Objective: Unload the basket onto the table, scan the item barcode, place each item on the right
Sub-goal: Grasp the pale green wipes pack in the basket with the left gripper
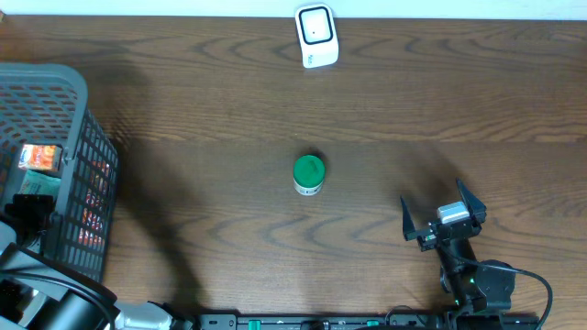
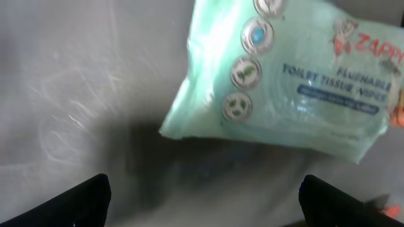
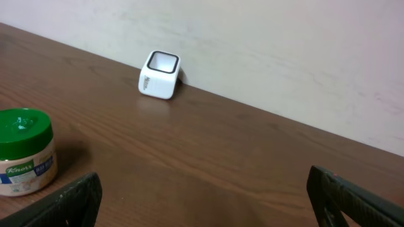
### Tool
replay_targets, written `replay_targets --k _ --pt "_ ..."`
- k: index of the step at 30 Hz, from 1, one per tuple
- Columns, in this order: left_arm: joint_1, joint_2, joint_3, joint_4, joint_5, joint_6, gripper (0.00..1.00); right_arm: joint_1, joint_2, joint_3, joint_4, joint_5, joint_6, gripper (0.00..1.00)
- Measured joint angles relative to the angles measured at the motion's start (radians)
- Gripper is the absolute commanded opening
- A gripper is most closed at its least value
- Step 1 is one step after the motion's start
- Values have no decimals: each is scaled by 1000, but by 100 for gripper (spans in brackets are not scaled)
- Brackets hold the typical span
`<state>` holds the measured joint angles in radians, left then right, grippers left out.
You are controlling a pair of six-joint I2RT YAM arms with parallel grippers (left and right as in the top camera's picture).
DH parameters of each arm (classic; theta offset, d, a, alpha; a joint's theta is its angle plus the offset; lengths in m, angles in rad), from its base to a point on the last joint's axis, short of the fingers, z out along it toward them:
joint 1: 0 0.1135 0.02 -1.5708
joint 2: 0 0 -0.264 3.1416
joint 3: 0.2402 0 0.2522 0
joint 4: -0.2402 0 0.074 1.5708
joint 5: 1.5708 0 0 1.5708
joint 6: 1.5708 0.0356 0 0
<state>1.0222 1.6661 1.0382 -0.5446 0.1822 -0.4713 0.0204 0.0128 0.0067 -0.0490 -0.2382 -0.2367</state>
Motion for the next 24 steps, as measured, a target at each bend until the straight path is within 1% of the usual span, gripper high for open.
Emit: replay_targets --k 9,13,15,20,22,24 --pt "7 9 0 74 -51 1 96 0 0 0 0 0 0 99" --pt "6 76 3 104 -63 5 96 0 0 0 0 0 0 99" --pt "6 91 18 140 -58 5 96 0 0 0 0 0 0 99" --pt "7 127 49 171 -62 5 94 0 0 0 0 0 0 99" --pt "7 132 50 179 -61 5 90 0 0 0 0 0 0 99" --pt "6 133 50 190 -52 5 77 0 0 0 0 0 0 99"
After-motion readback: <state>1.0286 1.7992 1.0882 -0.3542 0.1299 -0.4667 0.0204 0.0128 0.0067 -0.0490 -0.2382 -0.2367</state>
